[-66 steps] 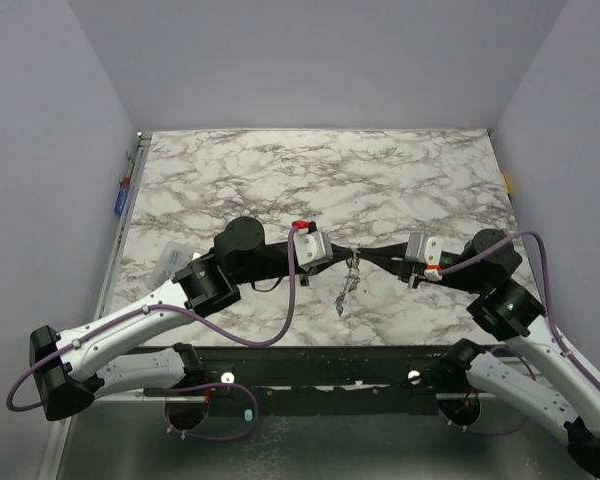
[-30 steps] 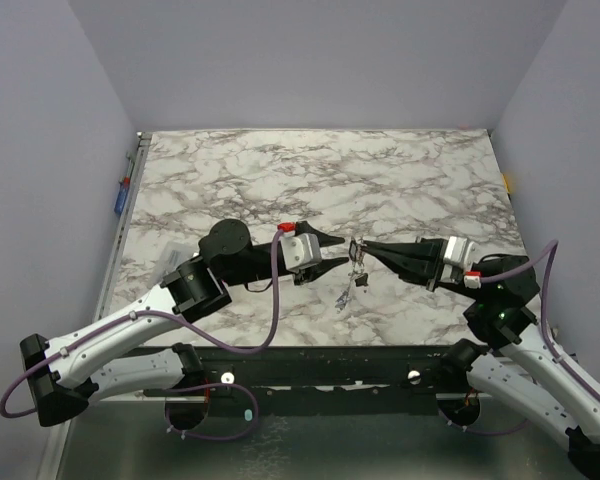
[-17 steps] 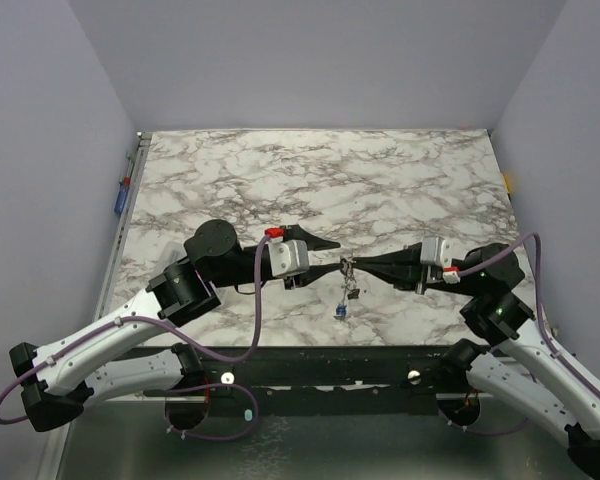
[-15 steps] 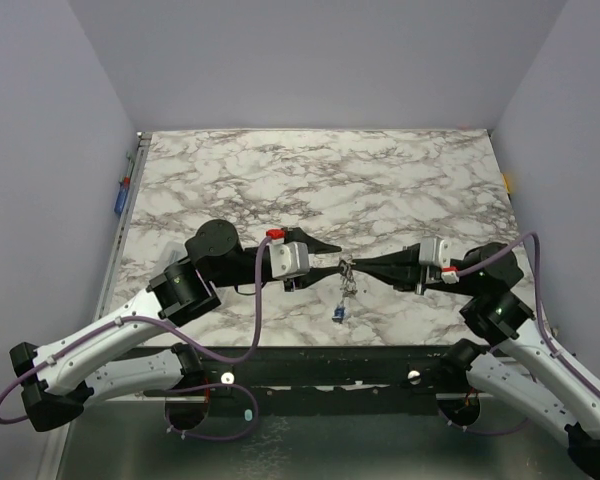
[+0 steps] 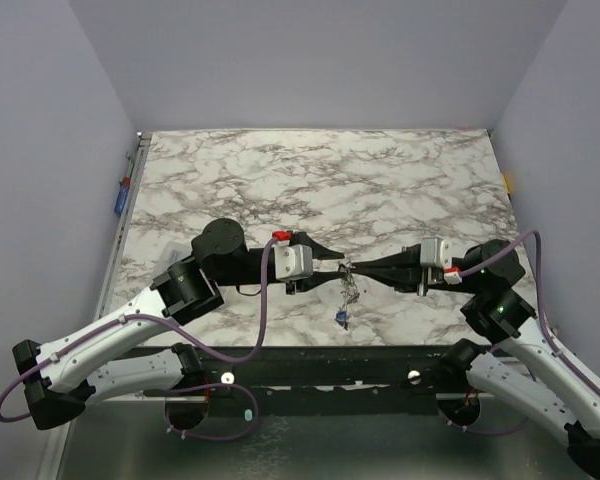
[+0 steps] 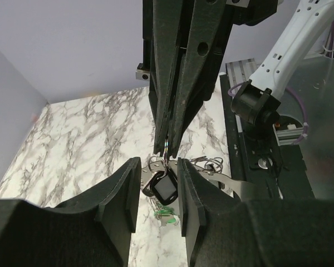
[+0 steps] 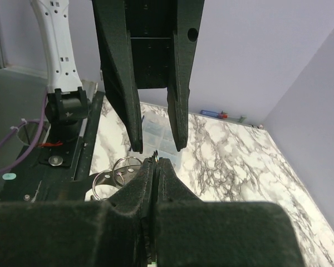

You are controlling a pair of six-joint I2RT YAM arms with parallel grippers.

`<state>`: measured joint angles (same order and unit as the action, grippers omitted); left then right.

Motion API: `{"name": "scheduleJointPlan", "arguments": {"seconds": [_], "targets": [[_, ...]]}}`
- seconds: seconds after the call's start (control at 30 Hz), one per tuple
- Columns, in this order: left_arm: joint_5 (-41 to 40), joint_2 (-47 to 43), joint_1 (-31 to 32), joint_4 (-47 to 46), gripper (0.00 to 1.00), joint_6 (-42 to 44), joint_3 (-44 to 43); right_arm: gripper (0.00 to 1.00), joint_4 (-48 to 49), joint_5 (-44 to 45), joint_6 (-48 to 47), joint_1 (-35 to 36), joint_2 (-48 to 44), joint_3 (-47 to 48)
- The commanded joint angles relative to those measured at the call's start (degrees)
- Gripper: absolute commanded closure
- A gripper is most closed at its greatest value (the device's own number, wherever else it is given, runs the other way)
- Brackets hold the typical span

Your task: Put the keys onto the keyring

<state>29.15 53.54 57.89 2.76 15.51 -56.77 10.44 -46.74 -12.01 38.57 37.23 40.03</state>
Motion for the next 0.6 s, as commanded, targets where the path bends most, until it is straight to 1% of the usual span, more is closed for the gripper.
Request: {"name": "scheduleJointPlan", "arguments": {"seconds": [0.0, 0.17, 0.37, 0.57], "targets": [[-0.2, 0.3, 0.3, 0.0, 0.63, 0.6, -0.3, 0.99, 2.0, -1.9, 0.4, 0.1, -0.2, 2.3], [-0.7, 1.0, 0.4, -0.6, 0.63, 0.8, -0.3, 1.00, 3.0, -2.0, 0.9, 0.1, -0.2, 2.2], [0.1, 1.9, 0.3, -1.7, 0.65, 0.2, 0.1, 0.99, 3.5, -1.5, 1.0, 0.1, -0.1, 2.4], [0.1, 2.5, 0.4, -2.6, 0.75, 0.0, 0.3, 0.99, 3.7, -1.7, 1.4, 0.1, -0.2, 2.5]]}}
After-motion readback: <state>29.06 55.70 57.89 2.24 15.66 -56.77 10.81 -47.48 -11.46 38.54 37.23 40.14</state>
